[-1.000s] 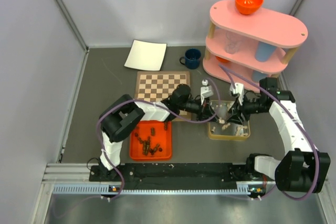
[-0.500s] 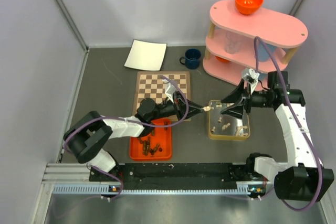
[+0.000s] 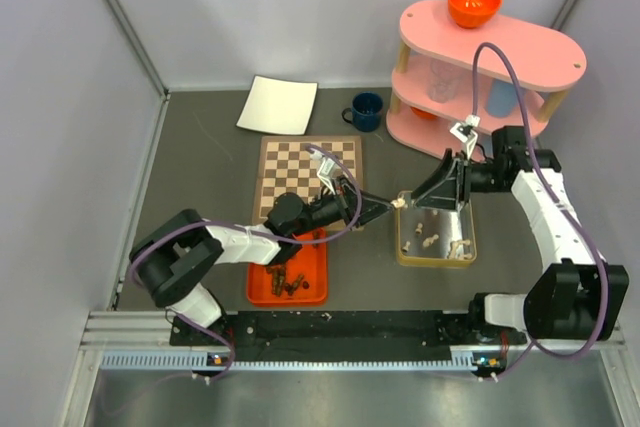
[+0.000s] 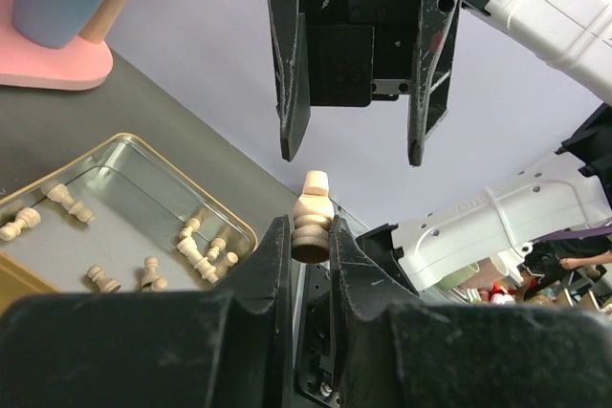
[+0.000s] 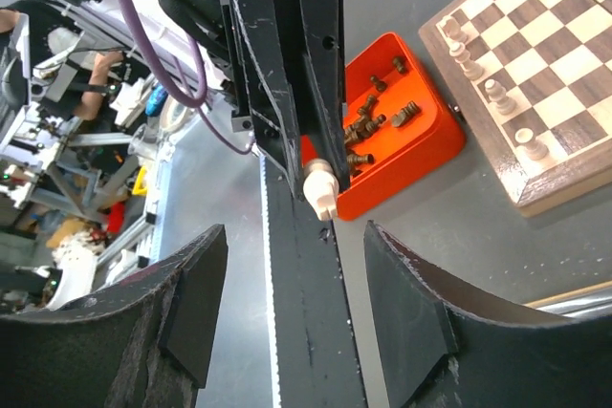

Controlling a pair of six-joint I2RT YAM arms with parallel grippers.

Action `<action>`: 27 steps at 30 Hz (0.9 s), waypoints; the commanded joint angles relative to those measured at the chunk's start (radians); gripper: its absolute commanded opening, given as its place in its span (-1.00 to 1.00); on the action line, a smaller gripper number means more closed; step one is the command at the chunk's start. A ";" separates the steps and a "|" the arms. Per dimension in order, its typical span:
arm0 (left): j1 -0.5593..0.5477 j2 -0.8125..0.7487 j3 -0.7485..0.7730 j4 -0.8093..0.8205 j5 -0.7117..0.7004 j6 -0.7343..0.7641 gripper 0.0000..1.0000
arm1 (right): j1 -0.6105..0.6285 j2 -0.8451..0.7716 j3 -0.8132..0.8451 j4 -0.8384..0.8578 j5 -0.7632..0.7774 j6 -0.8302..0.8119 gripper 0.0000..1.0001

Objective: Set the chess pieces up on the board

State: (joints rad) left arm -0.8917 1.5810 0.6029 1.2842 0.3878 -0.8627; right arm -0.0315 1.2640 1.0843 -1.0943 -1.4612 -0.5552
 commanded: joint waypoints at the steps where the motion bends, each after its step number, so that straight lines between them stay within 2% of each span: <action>1: -0.012 0.034 0.061 0.317 -0.030 -0.036 -1.00 | 0.025 0.035 0.069 0.008 -0.094 0.029 0.10; 2: -0.013 0.040 0.069 0.319 -0.032 -0.039 -1.00 | 0.069 0.043 0.074 0.008 -0.094 0.029 0.07; 5: -0.016 0.060 0.089 0.334 -0.046 -0.047 -1.00 | 0.099 0.049 0.086 0.008 -0.090 0.032 -0.05; 12: -0.018 0.082 0.103 0.345 -0.055 -0.052 -1.00 | 0.097 0.055 0.074 0.011 -0.085 0.032 -0.24; 13: -0.019 0.082 0.101 0.346 -0.056 -0.052 -1.00 | 0.097 0.055 0.074 0.013 -0.085 0.032 -0.34; 18: -0.019 0.074 0.089 0.343 -0.078 -0.038 -1.00 | 0.097 0.052 0.074 0.016 -0.085 0.034 -0.53; 20: -0.019 0.073 0.089 0.342 -0.081 -0.035 -1.00 | 0.097 0.052 0.074 0.014 -0.085 0.032 -0.67; 21: -0.019 0.073 0.089 0.340 -0.081 -0.035 -1.00 | 0.097 0.051 0.075 0.016 -0.085 0.034 -0.86; 22: -0.019 0.073 0.089 0.340 -0.082 -0.033 -1.00 | 0.099 0.049 0.077 0.016 -0.087 0.034 -0.97; 25: -0.019 0.062 0.075 0.339 -0.089 -0.022 -1.00 | 0.102 0.043 0.086 0.016 -0.076 0.031 -1.00; 26: -0.018 0.054 0.064 0.334 -0.090 -0.015 -0.65 | 0.105 0.041 0.100 0.016 -0.067 0.031 -1.00; 27: -0.016 0.042 0.054 0.323 -0.089 -0.007 -0.40 | 0.107 0.041 0.109 0.016 -0.033 0.028 -1.00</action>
State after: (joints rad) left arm -0.9161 1.6478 0.6720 1.3167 0.3698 -0.9173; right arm 0.0494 1.3201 1.1290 -1.0534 -1.4345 -0.5304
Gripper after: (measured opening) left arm 0.182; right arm 0.037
